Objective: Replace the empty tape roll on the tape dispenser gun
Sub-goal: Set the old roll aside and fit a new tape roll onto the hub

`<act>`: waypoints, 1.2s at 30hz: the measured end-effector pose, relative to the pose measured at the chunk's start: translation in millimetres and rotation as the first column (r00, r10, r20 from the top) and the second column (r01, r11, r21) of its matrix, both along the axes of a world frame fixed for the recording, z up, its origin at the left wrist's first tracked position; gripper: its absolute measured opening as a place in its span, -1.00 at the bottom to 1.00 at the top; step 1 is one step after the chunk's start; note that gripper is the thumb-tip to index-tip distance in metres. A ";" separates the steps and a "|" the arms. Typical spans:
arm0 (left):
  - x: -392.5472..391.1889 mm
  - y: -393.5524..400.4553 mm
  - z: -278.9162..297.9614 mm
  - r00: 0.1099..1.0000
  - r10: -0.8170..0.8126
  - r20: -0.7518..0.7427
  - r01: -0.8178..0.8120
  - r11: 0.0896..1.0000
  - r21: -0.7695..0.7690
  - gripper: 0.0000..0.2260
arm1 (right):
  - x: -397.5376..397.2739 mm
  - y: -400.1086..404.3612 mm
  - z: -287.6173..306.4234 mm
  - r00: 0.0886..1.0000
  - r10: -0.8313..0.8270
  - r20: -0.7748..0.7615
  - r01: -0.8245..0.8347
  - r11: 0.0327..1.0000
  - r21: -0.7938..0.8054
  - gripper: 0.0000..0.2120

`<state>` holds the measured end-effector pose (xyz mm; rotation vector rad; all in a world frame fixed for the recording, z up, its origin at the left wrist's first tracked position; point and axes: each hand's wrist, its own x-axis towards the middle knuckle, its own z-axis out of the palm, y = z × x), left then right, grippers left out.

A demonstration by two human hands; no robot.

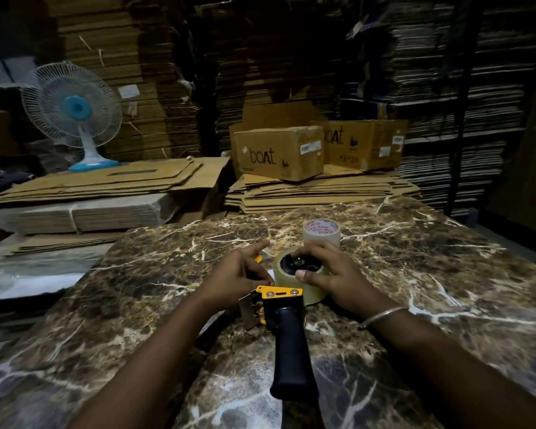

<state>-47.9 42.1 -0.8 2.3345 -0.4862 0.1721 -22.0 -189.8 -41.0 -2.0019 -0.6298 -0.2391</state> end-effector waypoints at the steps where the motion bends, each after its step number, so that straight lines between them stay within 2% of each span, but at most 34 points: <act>1: -0.9 0.3 -0.2 1.000 -0.003 0.000 0.003 1.000 -0.010 -0.92 | -1.6 1.4 1.2 1.000 -0.005 0.004 0.005 1.000 -0.001 -0.68; 4: -3.6 0.7 -1.5 1.000 -0.001 -0.013 0.000 0.999 -0.045 -0.90 | -7.7 9.7 4.7 1.000 0.008 0.006 -0.009 0.999 0.047 -0.69; 8: -6.7 1.0 -1.7 1.000 -0.002 -0.006 0.001 0.997 -0.075 -0.92 | -10.0 18.1 8.9 1.000 0.001 -0.022 -0.001 1.000 -0.017 -0.79; 13: -11.8 3.2 -1.8 0.999 -0.024 0.027 0.026 0.997 -0.074 -0.92 | -13.5 15.5 13.0 1.000 -0.003 -0.027 0.002 1.000 -0.022 -0.89; 14: -12.2 4.3 -2.4 0.999 -0.030 0.038 0.033 0.997 -0.074 -0.92 | -17.2 16.6 13.9 0.999 0.015 -0.035 -0.016 1.000 -0.015 -0.87; 16: -11.9 6.5 -3.8 0.998 -0.034 0.047 0.037 0.996 -0.076 -0.91 | -23.8 20.1 15.3 0.999 0.031 -0.028 -0.033 0.998 -0.046 -0.63; 18: -12.1 7.3 -4.7 0.999 -0.043 0.016 0.045 0.994 -0.096 -0.82 | -27.2 23.4 17.2 1.000 -0.021 -0.013 0.019 0.991 -0.130 -0.41; 19: -12.8 6.8 -4.3 0.999 -0.048 -0.007 0.047 0.993 -0.109 -0.77 | -28.2 23.9 18.6 0.999 -0.042 -0.007 0.040 0.989 -0.146 -0.39; 22: -11.6 8.5 -5.4 0.999 -0.010 -0.038 0.006 0.995 -0.097 -0.58 | -32.0 24.7 19.8 0.994 -0.018 0.109 0.037 0.983 -0.180 -0.52; 24: -11.5 8.8 -5.6 1.000 0.001 -0.026 -0.003 0.997 -0.078 -0.50 | -35.5 26.9 16.3 0.985 0.016 0.174 0.025 0.972 -0.233 -0.52; 28: -16.2 10.6 -4.6 0.999 0.011 -0.052 -0.016 0.996 -0.082 -0.20 | -36.9 32.2 17.0 0.983 0.020 0.183 0.026 0.969 -0.247 -0.59; 29: -17.4 10.4 -4.1 0.998 0.020 -0.051 -0.025 0.995 -0.096 -0.22 | -37.0 32.3 18.9 0.985 0.017 0.170 0.026 0.969 -0.244 -0.61; 32: -21.1 10.8 -3.9 0.998 0.057 0.017 -0.056 0.997 -0.058 -0.46 | -36.1 32.7 20.8 0.986 0.019 0.164 0.020 0.972 -0.233 -0.64; 33: -21.9 11.5 -5.1 0.997 0.071 0.036 -0.069 0.997 -0.047 -0.42 | -35.7 32.8 20.4 0.986 0.019 0.167 0.020 0.974 -0.225 -0.63; 36: -22.8 13.3 -9.4 0.995 0.097 0.030 -0.095 0.994 -0.058 -0.11 | -33.4 32.4 18.1 0.987 0.009 0.159 0.023 0.981 -0.194 -0.56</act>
